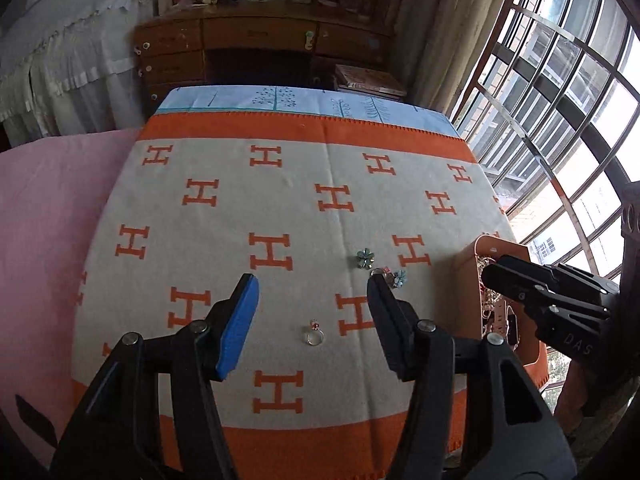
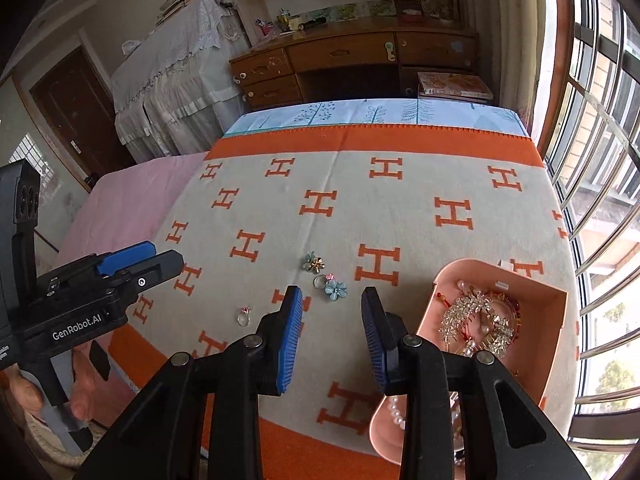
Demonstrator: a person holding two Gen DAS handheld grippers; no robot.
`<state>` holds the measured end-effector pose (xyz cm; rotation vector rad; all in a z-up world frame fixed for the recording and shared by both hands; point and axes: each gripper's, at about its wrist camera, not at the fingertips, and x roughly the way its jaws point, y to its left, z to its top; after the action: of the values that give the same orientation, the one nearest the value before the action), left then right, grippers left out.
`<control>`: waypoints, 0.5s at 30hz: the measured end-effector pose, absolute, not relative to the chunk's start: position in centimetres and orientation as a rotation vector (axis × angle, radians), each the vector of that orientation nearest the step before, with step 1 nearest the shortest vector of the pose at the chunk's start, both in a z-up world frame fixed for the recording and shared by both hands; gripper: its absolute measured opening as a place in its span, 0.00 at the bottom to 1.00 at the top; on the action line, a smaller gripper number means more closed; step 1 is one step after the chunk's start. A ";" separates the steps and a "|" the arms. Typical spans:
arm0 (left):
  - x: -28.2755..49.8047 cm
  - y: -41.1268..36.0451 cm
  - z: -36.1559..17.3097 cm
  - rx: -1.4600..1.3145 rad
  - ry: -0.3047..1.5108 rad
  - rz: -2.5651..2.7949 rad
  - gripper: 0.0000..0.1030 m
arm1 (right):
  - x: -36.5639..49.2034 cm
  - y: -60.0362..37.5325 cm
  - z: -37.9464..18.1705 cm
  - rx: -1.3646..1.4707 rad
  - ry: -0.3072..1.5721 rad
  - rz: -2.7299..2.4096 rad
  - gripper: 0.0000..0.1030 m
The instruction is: Organize jewelry
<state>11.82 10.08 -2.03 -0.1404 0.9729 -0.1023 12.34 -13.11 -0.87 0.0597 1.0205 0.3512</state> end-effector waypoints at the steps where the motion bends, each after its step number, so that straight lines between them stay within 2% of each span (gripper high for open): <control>1: 12.0 10.6 -2.2 -0.149 0.982 -0.101 0.52 | 13.2 -12.8 -1.0 0.061 1.035 0.355 0.30; 10: 13.3 10.2 -8.3 -0.195 1.155 -0.166 0.52 | 19.3 -11.8 -6.0 0.105 1.215 0.376 0.31; 15: 13.3 9.9 -11.0 -0.187 1.191 -0.157 0.52 | 20.1 -12.0 -8.2 0.111 1.242 0.371 0.31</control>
<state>13.28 9.93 -10.99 -0.1868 1.1906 -0.1568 20.08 -11.99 -8.19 0.1106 1.2420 0.3712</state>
